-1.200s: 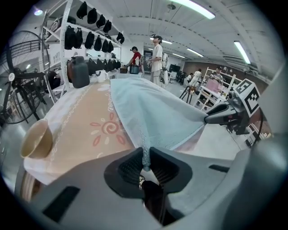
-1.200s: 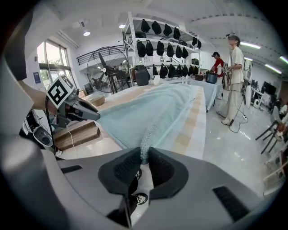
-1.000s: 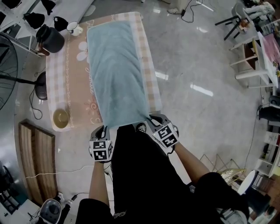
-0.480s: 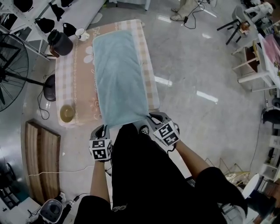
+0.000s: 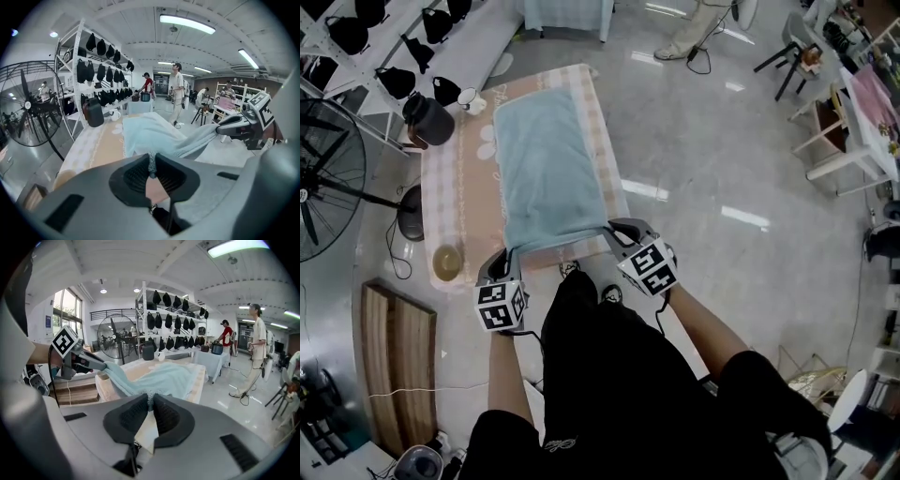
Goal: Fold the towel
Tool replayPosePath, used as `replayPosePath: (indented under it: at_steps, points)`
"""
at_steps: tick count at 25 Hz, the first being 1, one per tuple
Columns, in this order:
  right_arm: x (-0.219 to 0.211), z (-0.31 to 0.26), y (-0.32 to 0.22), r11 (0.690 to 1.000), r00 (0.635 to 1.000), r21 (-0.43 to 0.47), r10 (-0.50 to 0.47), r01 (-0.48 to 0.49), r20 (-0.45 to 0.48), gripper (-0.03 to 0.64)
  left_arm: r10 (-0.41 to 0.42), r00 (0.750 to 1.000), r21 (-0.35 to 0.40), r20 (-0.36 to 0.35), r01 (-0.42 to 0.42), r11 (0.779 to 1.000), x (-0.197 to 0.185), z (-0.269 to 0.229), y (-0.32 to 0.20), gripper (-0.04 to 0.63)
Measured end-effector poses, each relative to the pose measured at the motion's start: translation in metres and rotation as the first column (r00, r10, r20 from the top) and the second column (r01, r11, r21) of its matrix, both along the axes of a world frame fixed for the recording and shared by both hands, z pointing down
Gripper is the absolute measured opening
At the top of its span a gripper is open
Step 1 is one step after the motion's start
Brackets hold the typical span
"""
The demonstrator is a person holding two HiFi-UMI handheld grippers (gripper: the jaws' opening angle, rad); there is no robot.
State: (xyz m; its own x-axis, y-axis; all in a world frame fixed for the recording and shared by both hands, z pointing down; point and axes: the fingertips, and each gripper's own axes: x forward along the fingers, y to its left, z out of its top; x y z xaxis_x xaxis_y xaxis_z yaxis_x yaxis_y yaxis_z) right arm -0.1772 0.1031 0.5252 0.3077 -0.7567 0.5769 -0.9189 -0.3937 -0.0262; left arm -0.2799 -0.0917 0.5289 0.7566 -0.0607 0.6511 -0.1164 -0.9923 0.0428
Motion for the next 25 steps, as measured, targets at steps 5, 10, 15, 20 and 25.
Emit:
replayPosePath:
  at_steps: [5, 10, 15, 20, 25]
  points:
    - [0.031, -0.022, -0.018, 0.999, 1.000, 0.049, 0.022, -0.022, -0.010, 0.037, -0.007, 0.999, 0.024, -0.046, 0.008, 1.000, 0.037, -0.020, -0.020, 0.041]
    - [0.070, -0.034, -0.040, 0.996, 0.999, 0.072, 0.054, -0.054, 0.000, 0.037, -0.013, 0.997, 0.017, -0.077, 0.014, 1.000, 0.080, -0.032, -0.047, 0.041]
    - [0.113, -0.040, -0.065, 0.994, 0.997, 0.080, 0.082, -0.081, -0.005, 0.037, -0.011, 0.996, 0.011, -0.093, 0.012, 1.000, 0.122, -0.034, -0.073, 0.041]
    - [0.157, -0.042, -0.091, 0.991, 0.994, 0.086, 0.106, -0.105, -0.012, 0.037, -0.008, 0.994, 0.002, -0.111, 0.008, 1.000, 0.164, -0.034, -0.099, 0.041]
    - [0.198, -0.041, -0.119, 0.989, 0.992, 0.074, 0.129, -0.128, -0.010, 0.037, 0.006, 0.994, -0.010, -0.111, -0.008, 1.000, 0.207, -0.029, -0.128, 0.041]
